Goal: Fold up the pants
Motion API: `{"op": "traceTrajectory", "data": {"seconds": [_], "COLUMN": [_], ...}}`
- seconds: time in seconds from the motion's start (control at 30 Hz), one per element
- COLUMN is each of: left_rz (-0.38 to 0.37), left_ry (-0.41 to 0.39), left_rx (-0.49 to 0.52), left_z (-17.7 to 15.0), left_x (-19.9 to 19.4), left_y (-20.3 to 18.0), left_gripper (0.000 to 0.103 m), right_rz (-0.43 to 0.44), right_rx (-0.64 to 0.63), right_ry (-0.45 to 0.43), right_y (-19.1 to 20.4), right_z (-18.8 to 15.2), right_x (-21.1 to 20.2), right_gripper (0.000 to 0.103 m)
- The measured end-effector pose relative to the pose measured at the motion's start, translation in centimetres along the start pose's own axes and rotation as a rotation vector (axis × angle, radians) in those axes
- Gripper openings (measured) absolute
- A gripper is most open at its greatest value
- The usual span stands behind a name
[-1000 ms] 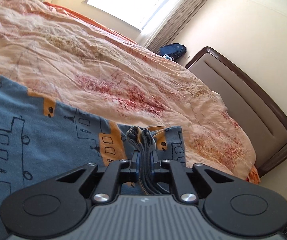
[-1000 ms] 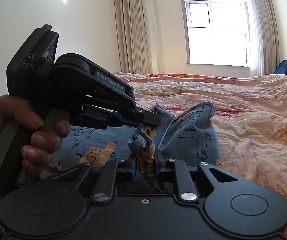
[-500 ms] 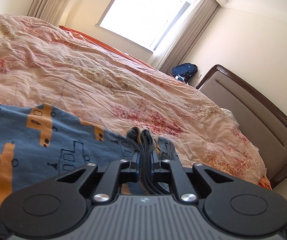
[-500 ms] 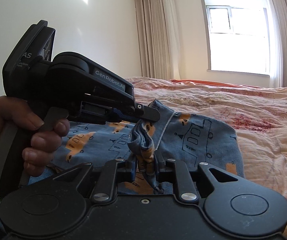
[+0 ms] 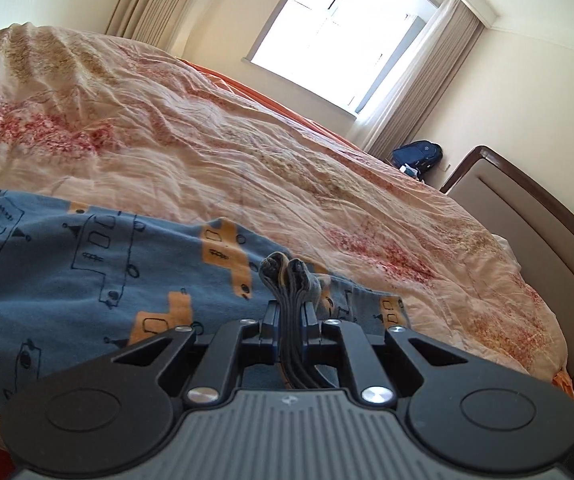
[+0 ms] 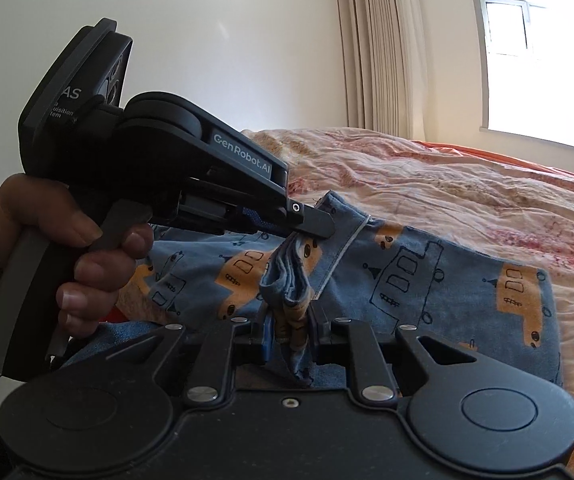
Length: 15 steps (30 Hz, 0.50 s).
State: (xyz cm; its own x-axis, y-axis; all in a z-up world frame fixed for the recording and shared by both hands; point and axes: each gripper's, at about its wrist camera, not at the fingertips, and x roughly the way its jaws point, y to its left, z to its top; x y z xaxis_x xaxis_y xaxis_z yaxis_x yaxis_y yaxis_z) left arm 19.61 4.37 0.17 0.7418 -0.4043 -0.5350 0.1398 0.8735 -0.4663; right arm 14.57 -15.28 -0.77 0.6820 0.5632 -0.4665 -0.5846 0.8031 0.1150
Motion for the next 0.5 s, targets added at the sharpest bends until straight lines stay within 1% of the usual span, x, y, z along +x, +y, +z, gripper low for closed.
{"op": "traceTrajectory", "data": {"seconds": [0.2, 0.23, 0.3, 0.33, 0.37, 0.4, 0.43, 0.47, 0.5], "left_rz": [0.040, 0.044, 0.049, 0.057, 0.070, 0.084, 0.098, 0.113, 0.130], "left_ry": [0.034, 0.036, 0.036, 0.034, 0.029, 0.024, 0.015, 0.007, 0.001], "left_rx": [-0.024, -0.027, -0.025, -0.024, -0.020, -0.015, -0.012, -0.012, -0.010], "left_z": [-0.8, -0.9, -1.0, -1.0, -0.9, -0.8, -0.8, -0.7, -0.7], "left_x": [1.2, 1.3, 1.4, 1.4, 1.3, 1.2, 1.1, 1.0, 0.9], "left_y": [1.5, 1.5, 1.5, 1.5, 1.5, 1.4, 1.4, 1.4, 1.3], "left_gripper": [0.010, 0.010, 0.014, 0.016, 0.023, 0.034, 0.040, 0.053, 0.064], "right_rz": [0.013, 0.012, 0.014, 0.012, 0.009, 0.005, -0.003, -0.009, -0.018], "right_rx": [0.023, 0.030, 0.042, 0.042, 0.038, 0.034, 0.031, 0.030, 0.030], "right_ry": [0.039, 0.041, 0.040, 0.038, 0.037, 0.033, 0.023, 0.013, 0.003], "right_y": [-0.1, -0.1, -0.4, -0.5, -0.5, -0.6, -0.7, -0.9, -1.2], "right_z": [-0.2, -0.4, -0.5, -0.5, -0.5, -0.5, -0.6, -0.7, -0.7], "right_x": [1.4, 1.5, 1.5, 1.5, 1.4, 1.3, 0.9, 0.5, 0.2], "right_gripper": [0.019, 0.021, 0.028, 0.035, 0.044, 0.050, 0.066, 0.079, 0.083]}}
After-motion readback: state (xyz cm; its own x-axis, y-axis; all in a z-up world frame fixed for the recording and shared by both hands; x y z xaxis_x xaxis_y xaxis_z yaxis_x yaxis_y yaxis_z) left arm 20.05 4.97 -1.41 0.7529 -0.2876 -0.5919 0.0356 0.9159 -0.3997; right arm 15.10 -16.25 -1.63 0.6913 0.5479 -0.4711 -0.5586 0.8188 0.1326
